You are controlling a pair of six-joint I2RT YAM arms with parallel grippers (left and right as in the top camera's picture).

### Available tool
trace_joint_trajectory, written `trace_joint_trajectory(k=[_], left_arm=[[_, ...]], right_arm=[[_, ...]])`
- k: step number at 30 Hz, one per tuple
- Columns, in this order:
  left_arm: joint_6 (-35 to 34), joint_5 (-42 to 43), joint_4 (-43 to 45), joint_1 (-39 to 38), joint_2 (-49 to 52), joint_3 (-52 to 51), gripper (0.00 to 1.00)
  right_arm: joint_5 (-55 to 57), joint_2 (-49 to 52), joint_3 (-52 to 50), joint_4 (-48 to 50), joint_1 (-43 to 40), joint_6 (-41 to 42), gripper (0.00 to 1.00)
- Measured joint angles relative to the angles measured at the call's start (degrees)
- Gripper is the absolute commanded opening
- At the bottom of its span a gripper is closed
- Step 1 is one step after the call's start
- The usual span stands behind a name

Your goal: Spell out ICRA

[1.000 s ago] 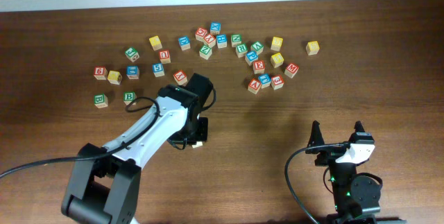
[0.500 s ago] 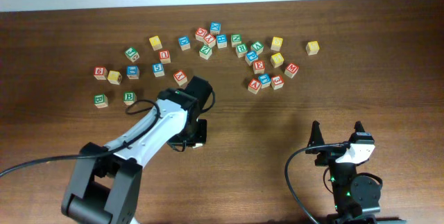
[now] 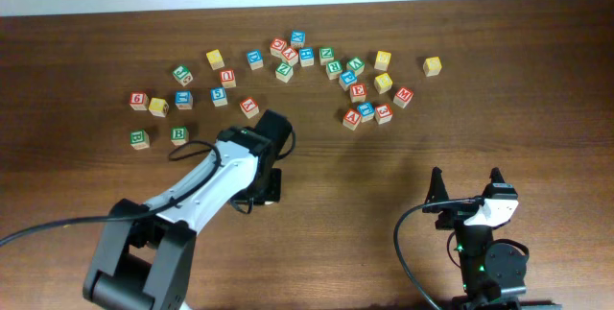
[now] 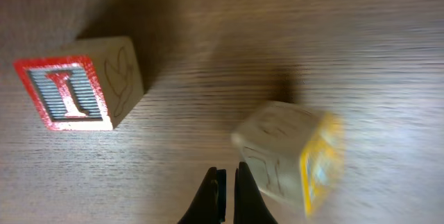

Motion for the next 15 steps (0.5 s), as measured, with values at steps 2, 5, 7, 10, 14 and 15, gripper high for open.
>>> trace_joint_trajectory(k=[2, 5, 7, 10, 14, 15], left_arm=[[-0.59, -1.20, 0.55, 0.00, 0.37, -2.10, 0.00], [-1.03, -2.25, 0.52, 0.00, 0.46, -3.76, 0.00], [-1.05, -2.47, 0.55, 0.00, 0.46, -3.76, 0.00], [-1.05, -2.47, 0.09, 0.00, 0.46, -3.76, 0.00], [-1.40, -1.49, -2.84, 0.00, 0.46, -3.21, 0.33], [-1.31, -1.01, -3.13, 0.00, 0.46, -2.97, 0.38]], right_arm=[[0.00, 0.00, 0.00, 0.00, 0.00, 0.00, 0.99], [0.00, 0.00, 0.00, 0.00, 0.00, 0.00, 0.98], [0.00, 0.00, 0.00, 0.00, 0.00, 0.02, 0.98], [0.00, 0.00, 0.00, 0.00, 0.00, 0.02, 0.98], [0.00, 0.00, 0.00, 0.00, 0.00, 0.02, 0.98], [0.00, 0.00, 0.00, 0.00, 0.00, 0.02, 0.98]])
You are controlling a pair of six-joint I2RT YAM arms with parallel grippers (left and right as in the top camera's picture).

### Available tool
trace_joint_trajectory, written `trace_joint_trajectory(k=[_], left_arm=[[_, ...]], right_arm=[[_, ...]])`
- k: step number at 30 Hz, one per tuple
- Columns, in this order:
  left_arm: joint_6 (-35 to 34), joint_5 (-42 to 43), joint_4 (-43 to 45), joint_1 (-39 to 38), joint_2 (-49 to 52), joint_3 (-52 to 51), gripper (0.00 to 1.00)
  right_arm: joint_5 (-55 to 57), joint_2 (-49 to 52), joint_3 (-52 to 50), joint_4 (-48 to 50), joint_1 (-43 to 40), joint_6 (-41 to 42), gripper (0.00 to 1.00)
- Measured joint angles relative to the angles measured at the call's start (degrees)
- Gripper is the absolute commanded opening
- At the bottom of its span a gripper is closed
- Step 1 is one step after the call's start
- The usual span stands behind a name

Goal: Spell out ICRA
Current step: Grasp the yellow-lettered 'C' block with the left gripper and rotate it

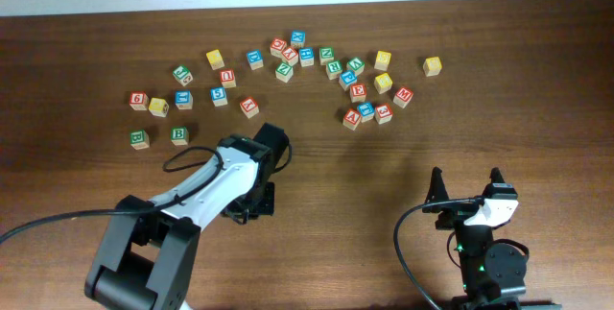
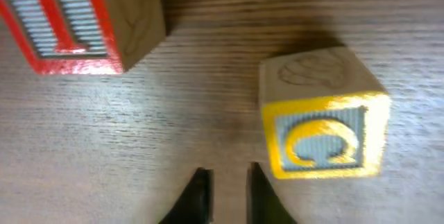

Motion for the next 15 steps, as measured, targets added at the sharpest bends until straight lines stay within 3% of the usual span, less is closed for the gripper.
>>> trace_joint_trajectory(k=[6, 15], left_arm=[[-0.33, 5.25, 0.31, 0.00, 0.00, 0.59, 0.40], [0.57, 5.55, 6.69, 0.00, 0.00, 0.63, 0.30]], right_arm=[[0.00, 0.00, 0.00, 0.00, 0.00, 0.00, 0.98], [0.00, 0.00, 0.00, 0.00, 0.00, 0.02, 0.98]])
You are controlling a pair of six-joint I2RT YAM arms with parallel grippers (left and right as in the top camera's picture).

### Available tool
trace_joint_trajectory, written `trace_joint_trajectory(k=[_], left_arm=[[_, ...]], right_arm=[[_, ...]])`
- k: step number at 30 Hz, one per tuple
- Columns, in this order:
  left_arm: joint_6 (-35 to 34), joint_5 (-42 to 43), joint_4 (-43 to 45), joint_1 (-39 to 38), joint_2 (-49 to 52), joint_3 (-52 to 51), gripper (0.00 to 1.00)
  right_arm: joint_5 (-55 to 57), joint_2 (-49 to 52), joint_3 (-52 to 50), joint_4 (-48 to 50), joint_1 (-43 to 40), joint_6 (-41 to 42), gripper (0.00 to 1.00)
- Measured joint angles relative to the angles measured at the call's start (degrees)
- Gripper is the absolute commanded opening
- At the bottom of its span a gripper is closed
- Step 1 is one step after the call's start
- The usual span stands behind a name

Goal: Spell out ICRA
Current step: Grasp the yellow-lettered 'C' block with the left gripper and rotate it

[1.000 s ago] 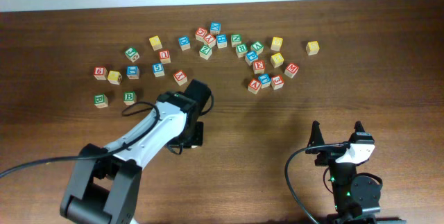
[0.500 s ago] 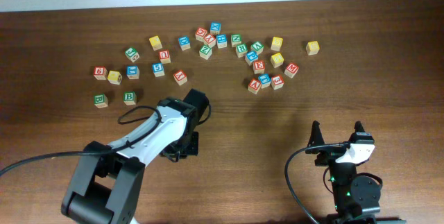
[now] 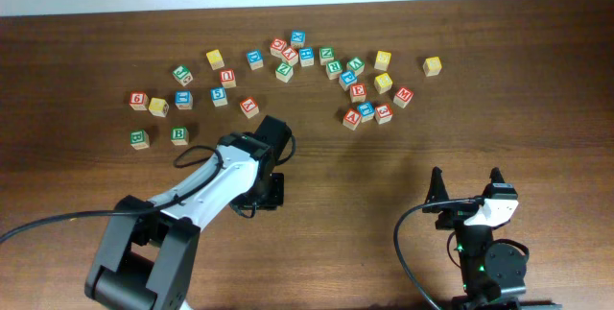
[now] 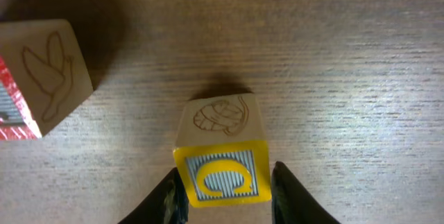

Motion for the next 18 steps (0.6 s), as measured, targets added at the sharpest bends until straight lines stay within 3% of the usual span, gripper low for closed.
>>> trace_joint_trajectory(k=[4, 8, 10, 18], left_arm=[[0.26, -1.38, 1.42, 0.00, 0.00, 0.00, 0.27], [0.44, -0.94, 2.08, 0.00, 0.00, 0.00, 0.41], [0.68, -2.03, 2.43, 0.00, 0.00, 0.00, 0.41], [0.96, -6.16, 6.69, 0.04, 0.00, 0.02, 0.27]], right_arm=[[0.00, 0.00, 0.00, 0.00, 0.00, -0.04, 0.98], [0.00, 0.00, 0.00, 0.00, 0.00, -0.07, 0.98], [0.00, 0.00, 0.00, 0.00, 0.00, -0.02, 0.98], [0.00, 0.00, 0.00, 0.00, 0.00, -0.04, 0.99]])
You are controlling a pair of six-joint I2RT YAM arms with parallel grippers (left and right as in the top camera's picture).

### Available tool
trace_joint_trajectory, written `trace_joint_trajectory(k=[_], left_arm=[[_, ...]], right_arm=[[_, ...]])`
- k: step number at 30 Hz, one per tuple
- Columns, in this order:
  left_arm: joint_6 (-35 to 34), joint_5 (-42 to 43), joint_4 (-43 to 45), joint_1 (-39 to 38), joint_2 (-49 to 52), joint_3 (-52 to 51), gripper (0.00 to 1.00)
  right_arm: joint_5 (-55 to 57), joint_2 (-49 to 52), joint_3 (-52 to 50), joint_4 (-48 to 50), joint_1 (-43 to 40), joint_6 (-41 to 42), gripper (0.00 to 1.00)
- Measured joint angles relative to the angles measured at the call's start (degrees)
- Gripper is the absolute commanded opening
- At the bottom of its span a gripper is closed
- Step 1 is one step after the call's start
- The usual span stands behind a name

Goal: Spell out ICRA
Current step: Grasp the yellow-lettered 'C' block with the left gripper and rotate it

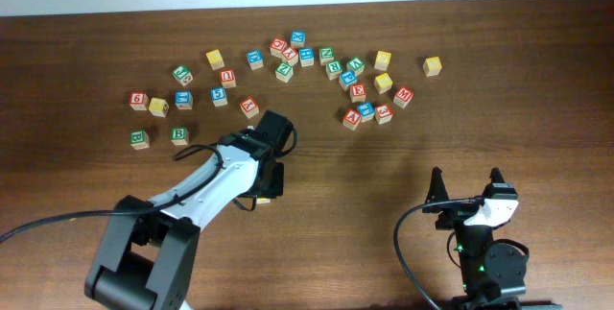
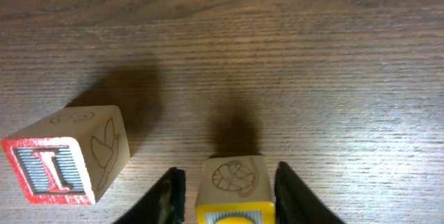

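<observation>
The yellow C block stands on the table with a leaf drawing on the side facing away. My left gripper is open and straddles it: the right finger touches the block, while a small gap shows at the left finger. The red I block stands a short way to its left, apart from it. In the overhead view my left gripper is at mid-table and hides both blocks. My right gripper rests open near the front right, holding nothing.
Several lettered blocks lie scattered along the far side of the table, from a group at the left to a cluster at the right. A lone yellow block lies furthest right.
The left fingers have drawn a little closer together around the C block. The wrist has shifted slightly toward the far side, and the whole I block now shows. The right arm has not moved.
At first my left fingers were shut beside a blurred, tilted C block to the right of the I block. Then they were slightly parted in front of both blocks, the C facing up. Then they stood wide on either side of the C block, and they still straddle it.
</observation>
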Motion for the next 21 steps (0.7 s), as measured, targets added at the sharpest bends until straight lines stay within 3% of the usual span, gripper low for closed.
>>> trace_joint_trajectory(k=[3, 9, 11, 16, 21], left_arm=[[0.13, -0.09, 0.24, 0.00, 0.00, 0.00, 0.32], [1.77, -0.63, 3.43, 0.00, 0.00, 0.00, 0.60], [3.89, -0.70, 4.74, 0.00, 0.00, 0.00, 0.64], [14.64, -0.33, 4.92, 0.00, 0.00, 0.00, 0.63], [25.73, 4.52, 3.82, -0.02, 0.00, 0.00, 0.55]], right_arm=[[0.00, 0.00, 0.00, 0.00, 0.00, 0.02, 0.98], [0.00, 0.00, 0.00, 0.00, 0.00, 0.02, 0.98], [0.00, 0.00, 0.00, 0.00, 0.00, 0.00, 0.98], [0.00, 0.00, 0.00, 0.00, 0.00, 0.00, 0.98], [0.00, 0.00, 0.00, 0.00, 0.00, 0.04, 0.98]])
